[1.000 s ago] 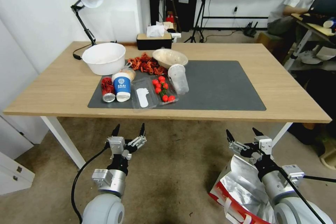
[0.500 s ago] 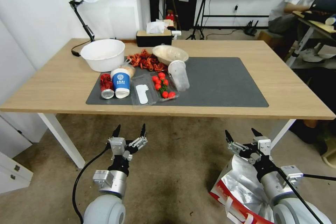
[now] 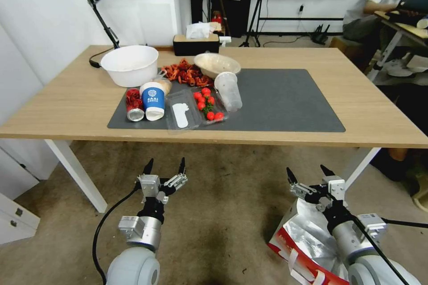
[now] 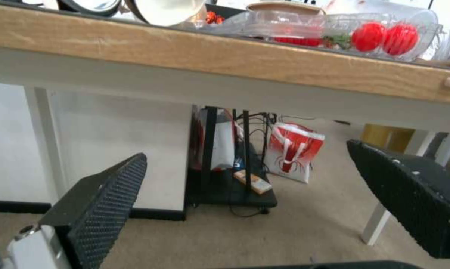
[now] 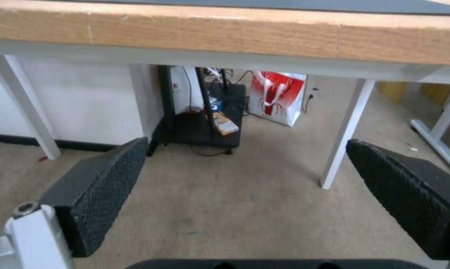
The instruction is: Pick up the food delivery bag from the floor and place it on the table.
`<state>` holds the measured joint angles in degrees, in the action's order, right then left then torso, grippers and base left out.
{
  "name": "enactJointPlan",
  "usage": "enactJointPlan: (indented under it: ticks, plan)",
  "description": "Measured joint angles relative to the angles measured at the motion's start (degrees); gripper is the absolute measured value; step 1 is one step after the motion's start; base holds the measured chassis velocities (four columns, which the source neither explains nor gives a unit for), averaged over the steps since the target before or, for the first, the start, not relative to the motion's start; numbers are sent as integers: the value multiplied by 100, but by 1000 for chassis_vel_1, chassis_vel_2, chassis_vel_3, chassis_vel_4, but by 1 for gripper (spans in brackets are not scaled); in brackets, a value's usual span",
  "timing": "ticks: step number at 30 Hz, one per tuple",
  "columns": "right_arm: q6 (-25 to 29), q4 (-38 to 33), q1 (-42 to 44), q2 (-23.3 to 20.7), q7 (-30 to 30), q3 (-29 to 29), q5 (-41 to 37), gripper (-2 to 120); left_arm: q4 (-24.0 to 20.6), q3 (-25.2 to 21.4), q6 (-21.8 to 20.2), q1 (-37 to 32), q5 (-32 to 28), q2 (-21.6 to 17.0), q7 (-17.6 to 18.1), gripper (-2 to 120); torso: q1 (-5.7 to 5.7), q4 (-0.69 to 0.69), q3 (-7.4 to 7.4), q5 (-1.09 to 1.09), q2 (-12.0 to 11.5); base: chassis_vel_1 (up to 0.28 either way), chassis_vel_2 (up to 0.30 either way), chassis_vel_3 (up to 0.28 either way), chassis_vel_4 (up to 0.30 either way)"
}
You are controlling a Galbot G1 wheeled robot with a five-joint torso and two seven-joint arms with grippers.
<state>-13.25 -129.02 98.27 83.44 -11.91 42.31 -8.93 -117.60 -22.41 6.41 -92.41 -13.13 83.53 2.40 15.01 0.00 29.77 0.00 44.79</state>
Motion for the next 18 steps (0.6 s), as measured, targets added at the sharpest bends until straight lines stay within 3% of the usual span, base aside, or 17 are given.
enactJointPlan:
  ticks: [18]
  plan:
    - [0, -44, 18, -23, -20, 38, -3, 100, 42, 12, 28, -1, 7, 15, 5, 100, -171, 0, -247, 0, -420, 0, 0, 0, 0]
